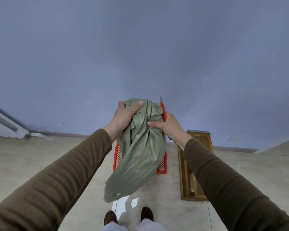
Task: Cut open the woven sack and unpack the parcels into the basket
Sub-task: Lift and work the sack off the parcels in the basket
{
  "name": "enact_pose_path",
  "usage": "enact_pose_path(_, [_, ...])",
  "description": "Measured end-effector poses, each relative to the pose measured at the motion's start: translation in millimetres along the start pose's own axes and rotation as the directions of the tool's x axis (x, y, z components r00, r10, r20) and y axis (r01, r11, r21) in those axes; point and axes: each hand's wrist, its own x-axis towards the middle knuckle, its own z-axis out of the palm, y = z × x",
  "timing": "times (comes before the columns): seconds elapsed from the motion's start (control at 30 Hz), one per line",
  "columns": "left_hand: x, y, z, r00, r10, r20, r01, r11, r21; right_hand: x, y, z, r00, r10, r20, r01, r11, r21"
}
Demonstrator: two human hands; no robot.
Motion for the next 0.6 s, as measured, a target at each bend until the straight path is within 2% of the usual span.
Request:
enact_pose_path(0.1, [-8.3, -11.6, -1.0, 0.996, 0.075, 0.052, -0.083, 0.981, 0.173, 1.8, -1.8, -5.5, 0.996, 0.048, -0.075, -0.041, 0.996, 0.082])
enact_pose_path(0.2, [-14.9, -30.4, -0.7, 0.972, 0.165, 0.167, -0.215, 0.914, 0.346, 2.8, -7.1, -9.5, 0.988, 0.144, -0.058, -0.132, 0.975, 0.178])
enact_pose_path(0.4, [-7.3, -45.5, 0.8, 0.953, 0.276, 0.122, -0.296, 0.933, 0.206, 6.1, -17.7, -14.1, 0.909, 0.379, 0.172, -0.407, 0.896, 0.178])
enact_pose_path(0.47, [-1.6, -49.3, -3.4, 0.959, 0.268, 0.097, -0.281, 0.946, 0.164, 7.2, -18.1, -18.8, 0.886, 0.427, 0.184, -0.452, 0.883, 0.129])
enact_pose_path(0.53, [2.8, -51.6, -9.6, 0.971, 0.237, 0.030, -0.239, 0.954, 0.180, 6.7, -14.8, -22.7, 0.911, 0.393, 0.125, -0.401, 0.915, 0.049])
enact_pose_path(0.6, [5.9, -50.0, -16.1, 0.980, 0.195, -0.033, -0.183, 0.958, 0.218, 4.7, -10.2, -24.1, 0.963, 0.269, 0.031, -0.268, 0.963, -0.029])
